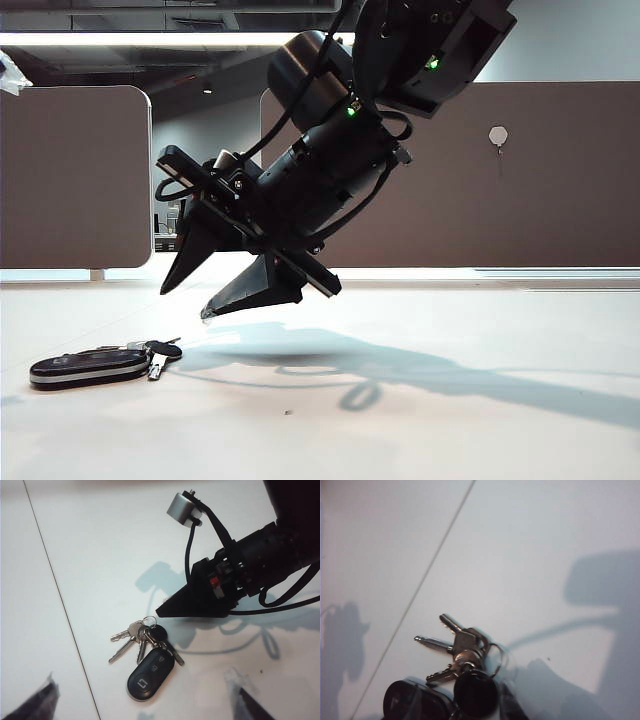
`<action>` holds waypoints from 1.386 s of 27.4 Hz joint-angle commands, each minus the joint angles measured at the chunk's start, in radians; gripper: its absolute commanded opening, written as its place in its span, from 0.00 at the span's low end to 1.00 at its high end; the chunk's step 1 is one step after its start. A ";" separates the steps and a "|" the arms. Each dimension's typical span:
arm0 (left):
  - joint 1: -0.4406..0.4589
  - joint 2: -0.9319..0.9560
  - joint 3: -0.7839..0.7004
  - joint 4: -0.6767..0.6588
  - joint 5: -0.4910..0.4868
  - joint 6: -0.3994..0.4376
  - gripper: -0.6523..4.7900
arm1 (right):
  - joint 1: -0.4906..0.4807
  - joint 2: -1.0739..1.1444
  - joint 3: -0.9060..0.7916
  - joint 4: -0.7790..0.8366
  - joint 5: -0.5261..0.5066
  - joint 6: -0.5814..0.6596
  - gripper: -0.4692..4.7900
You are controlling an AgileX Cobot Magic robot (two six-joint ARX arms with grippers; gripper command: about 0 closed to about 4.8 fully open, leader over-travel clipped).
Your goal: Hang the bunch of keys on the hook.
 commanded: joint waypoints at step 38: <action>0.000 0.000 0.042 -0.038 -0.003 -0.002 1.00 | 0.027 0.130 0.004 0.099 -0.051 0.161 0.47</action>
